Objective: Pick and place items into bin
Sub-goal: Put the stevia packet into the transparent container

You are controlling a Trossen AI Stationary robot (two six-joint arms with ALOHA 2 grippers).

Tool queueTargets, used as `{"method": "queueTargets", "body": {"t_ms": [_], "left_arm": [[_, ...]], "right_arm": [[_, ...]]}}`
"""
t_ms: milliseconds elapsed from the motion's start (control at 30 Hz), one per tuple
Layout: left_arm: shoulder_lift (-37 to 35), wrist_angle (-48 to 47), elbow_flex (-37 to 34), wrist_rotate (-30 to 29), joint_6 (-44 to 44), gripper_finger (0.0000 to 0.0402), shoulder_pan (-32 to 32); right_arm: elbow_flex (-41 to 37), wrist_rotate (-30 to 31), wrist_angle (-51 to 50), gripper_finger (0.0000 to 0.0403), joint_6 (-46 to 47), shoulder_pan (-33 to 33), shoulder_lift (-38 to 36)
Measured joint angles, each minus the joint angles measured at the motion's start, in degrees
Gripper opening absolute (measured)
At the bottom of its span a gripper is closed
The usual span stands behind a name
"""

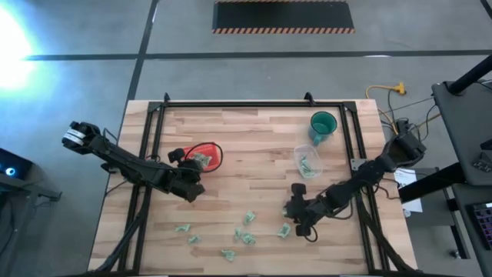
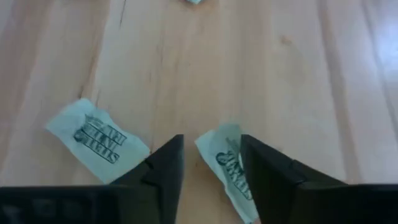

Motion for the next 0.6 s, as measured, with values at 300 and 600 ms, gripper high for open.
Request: {"method": "queueTargets", "body": {"t_ms": [300,600], "left_arm": [[0.0,0.0,-0.4,0.0,0.0,0.0105,0.0],[0.0,0.1,-0.5,0.0,0.0,0.0105,0.0]], "right_arm": [[0.3,0.0,-0.3,0.0214,-0.1,-1.1,3.4],[0.4,0.1,-0.4,0.0204,0.0,-2.4,4.4]]}}
